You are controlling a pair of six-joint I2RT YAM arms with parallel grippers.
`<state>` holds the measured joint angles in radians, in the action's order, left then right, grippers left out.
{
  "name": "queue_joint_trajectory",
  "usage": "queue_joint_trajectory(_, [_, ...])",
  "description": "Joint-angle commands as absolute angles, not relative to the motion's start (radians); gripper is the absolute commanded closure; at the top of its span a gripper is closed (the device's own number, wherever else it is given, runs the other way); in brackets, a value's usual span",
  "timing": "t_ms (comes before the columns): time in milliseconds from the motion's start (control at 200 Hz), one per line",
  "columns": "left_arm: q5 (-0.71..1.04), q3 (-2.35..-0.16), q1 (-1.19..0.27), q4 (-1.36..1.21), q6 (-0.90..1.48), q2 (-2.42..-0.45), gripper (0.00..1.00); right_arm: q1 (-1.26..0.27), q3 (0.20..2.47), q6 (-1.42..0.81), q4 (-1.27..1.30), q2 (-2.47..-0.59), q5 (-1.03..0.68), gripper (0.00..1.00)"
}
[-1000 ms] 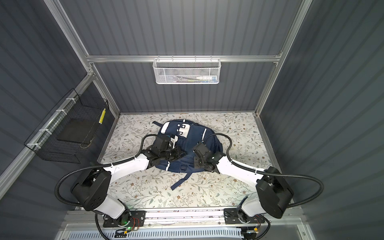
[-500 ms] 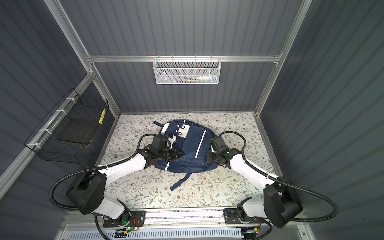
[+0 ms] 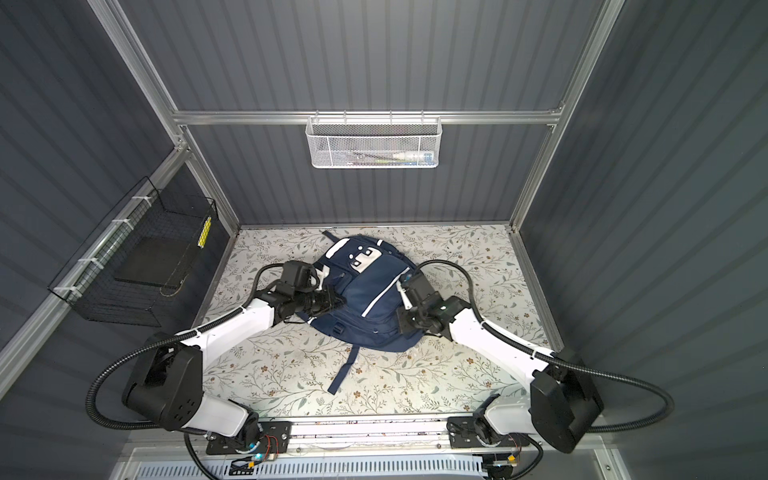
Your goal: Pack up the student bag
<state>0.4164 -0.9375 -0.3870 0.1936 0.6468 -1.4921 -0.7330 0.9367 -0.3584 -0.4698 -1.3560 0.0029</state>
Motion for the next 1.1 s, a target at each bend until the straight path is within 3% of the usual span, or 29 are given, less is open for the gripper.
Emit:
queue_joint_trajectory(0, [0.297, -1.007, -0.250, 0.287, 0.542, -1.491, 0.87, -0.840, 1.017, -0.469, -0.609, -1.406, 0.114, 1.00])
queue_joint_trajectory(90, [0.262, -1.004, -0.236, 0.323, 0.537, -1.424, 0.59, -0.922, 1.107, -0.522, -0.576, -1.479, 0.106, 1.00])
queue_joint_trajectory(125, [0.281, -0.979, -0.236, 0.321, 0.559, -1.381, 0.53, -0.939, 1.141, -0.539, -0.561, -1.511, 0.106, 1.00])
queue_joint_trajectory(270, [0.404, -0.809, -0.263, 0.262, 0.717, -1.204, 0.45, -0.952, 1.209, -0.585, -0.461, -1.597, 0.084, 1.00])
queue_joint_trajectory(395, [0.312, -0.722, -0.417, 0.219, 0.819, -1.118, 0.37, -0.970, 1.251, -0.575, -0.447, -1.641, 0.078, 1.00])
queue_joint_trajectory(510, [0.290, -0.689, -0.497, 0.126, 0.874, -1.159, 0.33, -0.989, 1.236, -0.570, -0.430, -1.640, 0.069, 1.00])
queue_joint_trajectory(675, [0.265, -0.715, -0.503, 0.137, 0.834, -1.256, 0.31, -0.993, 1.183, -0.565, -0.424, -1.607, 0.087, 1.00])
queue_joint_trajectory(770, [0.256, -0.754, -0.503, 0.215, 0.793, -1.294, 0.15, -0.971, 1.145, -0.568, -0.428, -1.579, 0.085, 1.00])
queue_joint_trajectory(830, [0.264, -0.744, -0.511, 0.212, 0.802, -1.279, 0.14, -0.961, 1.127, -0.569, -0.423, -1.568, 0.080, 1.00])
queue_joint_trajectory(865, [0.247, -0.727, -0.515, 0.189, 0.817, -1.261, 0.18, -0.960, 1.122, -0.567, -0.421, -1.567, 0.077, 1.00])
queue_joint_trajectory(906, [0.237, -0.712, -0.516, 0.155, 0.831, -1.248, 0.32, -0.961, 1.120, -0.565, -0.415, -1.569, 0.062, 1.00])
queue_joint_trajectory(946, [0.237, -0.717, -0.516, 0.134, 0.827, -1.253, 0.51, -0.962, 1.118, -0.565, -0.408, -1.574, 0.050, 1.00])
queue_joint_trajectory(1001, [0.243, -0.756, -0.516, 0.148, 0.805, -1.279, 0.87, -0.960, 1.115, -0.563, -0.411, -1.577, 0.053, 1.00])
queue_joint_trajectory(1031, [0.243, -0.776, -0.515, 0.166, 0.791, -1.293, 1.00, -0.957, 1.114, -0.563, -0.423, -1.574, 0.063, 1.00])
queue_joint_trajectory(1096, [0.231, -0.806, -0.512, 0.212, 0.767, -1.299, 1.00, -0.934, 1.102, -0.557, -0.463, -1.551, 0.084, 1.00])
